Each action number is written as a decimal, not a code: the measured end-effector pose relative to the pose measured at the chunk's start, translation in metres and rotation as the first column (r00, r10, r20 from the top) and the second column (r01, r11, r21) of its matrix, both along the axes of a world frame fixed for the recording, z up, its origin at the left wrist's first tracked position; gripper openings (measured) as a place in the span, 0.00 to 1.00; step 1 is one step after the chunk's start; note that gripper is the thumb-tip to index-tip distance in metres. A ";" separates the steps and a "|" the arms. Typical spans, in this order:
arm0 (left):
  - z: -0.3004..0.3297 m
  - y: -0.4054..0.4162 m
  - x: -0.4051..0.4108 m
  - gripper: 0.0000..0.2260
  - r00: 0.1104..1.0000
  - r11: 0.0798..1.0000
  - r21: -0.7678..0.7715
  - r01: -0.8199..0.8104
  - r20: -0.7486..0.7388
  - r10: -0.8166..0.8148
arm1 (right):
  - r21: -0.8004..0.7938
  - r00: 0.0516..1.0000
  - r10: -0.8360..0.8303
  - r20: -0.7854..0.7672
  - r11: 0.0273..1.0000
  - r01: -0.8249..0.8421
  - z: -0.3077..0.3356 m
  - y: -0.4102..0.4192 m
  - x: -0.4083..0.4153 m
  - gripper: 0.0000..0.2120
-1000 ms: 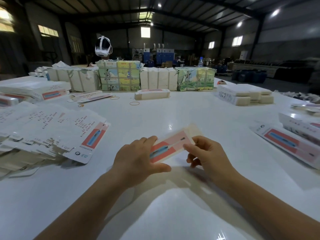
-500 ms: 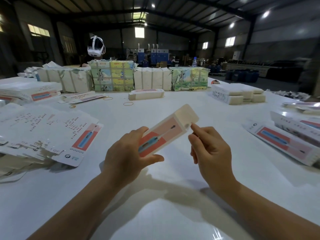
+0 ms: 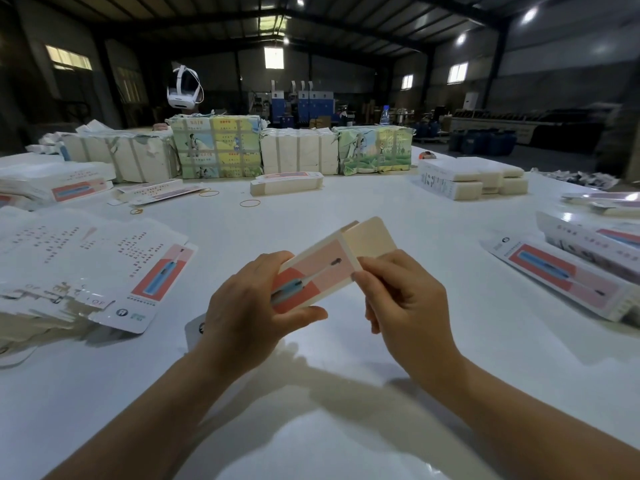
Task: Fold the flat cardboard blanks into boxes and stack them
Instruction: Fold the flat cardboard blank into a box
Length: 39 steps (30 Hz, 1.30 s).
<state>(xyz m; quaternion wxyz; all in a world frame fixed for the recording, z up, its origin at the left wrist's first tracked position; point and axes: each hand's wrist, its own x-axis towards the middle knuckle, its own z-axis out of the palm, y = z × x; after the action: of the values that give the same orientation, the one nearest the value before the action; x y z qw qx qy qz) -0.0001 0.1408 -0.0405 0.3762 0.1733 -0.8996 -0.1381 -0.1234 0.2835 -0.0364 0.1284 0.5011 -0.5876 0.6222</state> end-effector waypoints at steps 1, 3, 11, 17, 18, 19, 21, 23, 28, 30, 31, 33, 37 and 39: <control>0.000 0.000 -0.001 0.33 1.000 1.000 0.011 0.007 -0.002 -0.007 | 0.004 1.000 -0.007 -0.019 1.000 0.007 0.000 0.000 0.000 0.12; 0.000 -0.001 -0.001 0.34 1.000 0.999 0.025 0.029 0.008 -0.030 | 0.035 0.999 -0.020 -0.038 0.999 0.021 0.000 0.001 0.000 0.20; -0.002 -0.005 0.003 0.32 0.997 0.996 -0.057 0.064 0.057 -0.060 | 0.158 1.000 0.000 -0.016 0.987 0.003 -0.001 0.000 -0.004 0.22; 0.000 -0.002 0.003 0.33 0.996 0.994 -0.068 0.084 0.034 -0.082 | 0.149 0.996 0.079 0.037 0.985 -0.084 0.003 0.002 0.003 0.16; -0.001 -0.002 0.002 0.33 0.996 0.994 -0.076 0.078 0.039 -0.076 | 0.159 0.997 0.075 0.028 0.984 -0.079 0.003 0.002 0.003 0.17; -0.001 -0.002 0.002 0.32 0.997 0.994 -0.083 0.072 0.043 -0.069 | 0.169 0.998 0.068 0.014 0.983 -0.070 0.003 0.001 0.003 0.17; -0.002 -0.001 0.001 0.31 0.997 0.995 -0.082 0.062 0.046 -0.058 | 0.184 0.998 0.062 -0.004 0.981 -0.060 0.003 0.001 0.004 0.18; -0.002 0.000 0.000 0.29 0.998 0.995 -0.079 0.057 0.042 -0.054 | 0.186 0.999 0.046 -0.025 0.982 -0.040 0.004 0.001 0.004 0.17; -0.002 0.000 0.000 0.28 1.000 0.998 -0.052 0.029 -0.004 -0.030 | 0.133 0.978 -0.186 -0.094 0.971 0.197 0.010 0.004 0.000 0.24; -0.001 0.001 0.001 0.28 0.999 0.998 -0.052 0.024 -0.020 -0.025 | 0.088 0.967 -0.253 -0.022 0.963 0.254 0.013 0.006 -0.003 0.35; -0.001 0.002 0.001 0.28 0.999 0.998 -0.061 0.027 -0.022 -0.028 | 0.103 0.972 -0.213 0.099 0.974 0.203 0.014 0.006 -0.005 0.40; -0.002 0.005 0.000 0.28 0.999 0.995 -0.091 0.033 -0.014 -0.034 | 0.100 0.880 0.064 0.471 0.987 -0.125 0.017 0.005 -0.008 0.44; -0.004 0.005 -0.003 0.30 1.000 0.995 -0.092 0.026 0.011 -0.025 | -0.024 0.642 0.389 0.660 0.866 -0.500 0.014 0.002 -0.009 0.18; -0.005 0.005 -0.003 0.30 0.999 0.995 -0.096 0.035 0.012 -0.034 | 0.064 0.821 0.263 0.507 0.938 -0.340 0.008 0.002 -0.006 0.12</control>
<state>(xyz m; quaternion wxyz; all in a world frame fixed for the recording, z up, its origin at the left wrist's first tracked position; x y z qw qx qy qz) -0.0034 0.1456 -0.0458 0.3772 0.1403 -0.9100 -0.1000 -0.1291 0.2850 -0.0288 -0.1637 0.4217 -0.5593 0.6946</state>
